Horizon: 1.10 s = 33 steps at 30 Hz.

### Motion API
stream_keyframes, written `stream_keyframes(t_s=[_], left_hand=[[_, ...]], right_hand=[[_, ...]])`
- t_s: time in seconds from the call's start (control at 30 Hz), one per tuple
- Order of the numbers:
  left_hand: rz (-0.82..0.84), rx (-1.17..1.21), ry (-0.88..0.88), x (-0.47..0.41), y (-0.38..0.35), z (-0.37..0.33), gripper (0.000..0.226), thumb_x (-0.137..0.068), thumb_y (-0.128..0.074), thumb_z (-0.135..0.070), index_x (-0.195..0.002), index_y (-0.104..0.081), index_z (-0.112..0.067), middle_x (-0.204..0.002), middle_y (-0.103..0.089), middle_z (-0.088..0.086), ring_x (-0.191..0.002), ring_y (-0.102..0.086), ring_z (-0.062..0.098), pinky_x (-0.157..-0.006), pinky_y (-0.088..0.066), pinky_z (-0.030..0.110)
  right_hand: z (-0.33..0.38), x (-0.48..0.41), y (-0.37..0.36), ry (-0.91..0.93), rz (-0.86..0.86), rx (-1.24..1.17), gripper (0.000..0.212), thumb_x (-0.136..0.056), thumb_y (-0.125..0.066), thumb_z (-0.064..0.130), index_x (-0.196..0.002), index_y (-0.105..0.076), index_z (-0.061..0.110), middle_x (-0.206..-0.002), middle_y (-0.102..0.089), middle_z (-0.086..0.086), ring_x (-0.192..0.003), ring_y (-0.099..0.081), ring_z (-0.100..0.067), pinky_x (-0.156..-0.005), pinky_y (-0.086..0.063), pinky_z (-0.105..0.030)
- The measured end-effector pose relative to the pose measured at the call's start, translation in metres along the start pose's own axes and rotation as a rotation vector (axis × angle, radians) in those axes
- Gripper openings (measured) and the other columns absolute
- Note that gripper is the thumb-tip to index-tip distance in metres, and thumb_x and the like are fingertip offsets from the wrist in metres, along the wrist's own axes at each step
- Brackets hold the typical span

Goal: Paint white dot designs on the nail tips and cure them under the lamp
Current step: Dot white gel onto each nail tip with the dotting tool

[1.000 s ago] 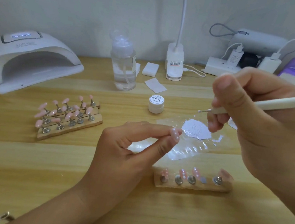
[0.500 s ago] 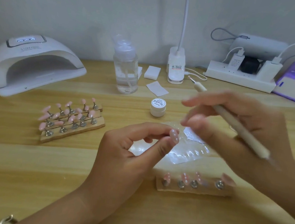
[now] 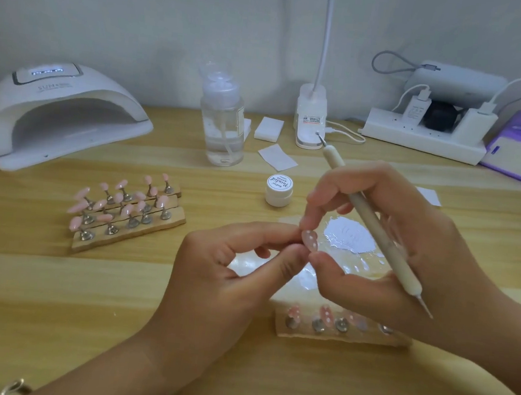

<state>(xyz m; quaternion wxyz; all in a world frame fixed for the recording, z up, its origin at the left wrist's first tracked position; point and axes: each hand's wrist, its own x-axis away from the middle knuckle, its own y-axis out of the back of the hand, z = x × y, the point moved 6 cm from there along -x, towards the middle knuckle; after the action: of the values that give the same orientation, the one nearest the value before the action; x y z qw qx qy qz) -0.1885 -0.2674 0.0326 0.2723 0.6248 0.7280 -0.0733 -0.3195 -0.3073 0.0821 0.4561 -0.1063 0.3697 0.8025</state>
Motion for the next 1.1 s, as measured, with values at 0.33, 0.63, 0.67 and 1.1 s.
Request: stream_keyframes(t_s=[0.33,0.63,0.67,1.1], left_hand=[[0.125,0.025,0.141,0.002,-0.008,0.009,0.026,-0.087,-0.056,-0.047,-0.105,-0.067,-0.033,-0.096,-0.075,-0.011,-0.102,-0.065,0.019,-0.079,-0.049,0.028],[0.42,-0.244,0.121,0.007,-0.029,0.008,0.041,-0.064,-0.068,-0.059,-0.096,-0.067,-0.034,-0.112,-0.062,-0.016,-0.114,-0.056,0.012,-0.1,-0.041,0.031],[0.443,-0.328,0.094,0.008,-0.032,0.009,0.043,-0.061,-0.068,-0.061,-0.096,-0.065,-0.037,-0.116,-0.058,-0.02,-0.122,-0.05,0.009,-0.105,-0.037,0.035],[0.458,-0.437,0.04,0.01,-0.034,0.017,0.023,-0.068,-0.066,-0.055,-0.084,-0.068,-0.038,-0.117,-0.052,-0.022,-0.128,-0.043,0.01,-0.106,-0.036,0.037]], right_hand=[[-0.025,0.036,0.039,-0.029,-0.013,0.096,0.034,-0.074,-0.07,0.013,-0.102,-0.052,0.022,-0.086,-0.067,0.004,-0.087,-0.06,-0.018,-0.081,-0.039,-0.015],[-0.037,0.081,0.024,-0.211,-0.089,-0.092,0.036,-0.068,-0.068,-0.002,-0.093,-0.056,0.02,-0.082,-0.069,0.0,-0.081,-0.054,-0.017,-0.063,-0.05,-0.019],[-0.039,0.082,0.023,-0.221,-0.1,-0.132,0.036,-0.067,-0.069,-0.001,-0.092,-0.056,0.022,-0.082,-0.069,-0.003,-0.079,-0.053,-0.02,-0.06,-0.049,-0.022],[-0.058,0.088,0.031,-0.151,-0.012,0.065,0.041,-0.073,-0.073,0.021,-0.106,-0.053,0.035,-0.099,-0.068,0.004,-0.094,-0.058,-0.026,-0.072,-0.05,-0.025]])
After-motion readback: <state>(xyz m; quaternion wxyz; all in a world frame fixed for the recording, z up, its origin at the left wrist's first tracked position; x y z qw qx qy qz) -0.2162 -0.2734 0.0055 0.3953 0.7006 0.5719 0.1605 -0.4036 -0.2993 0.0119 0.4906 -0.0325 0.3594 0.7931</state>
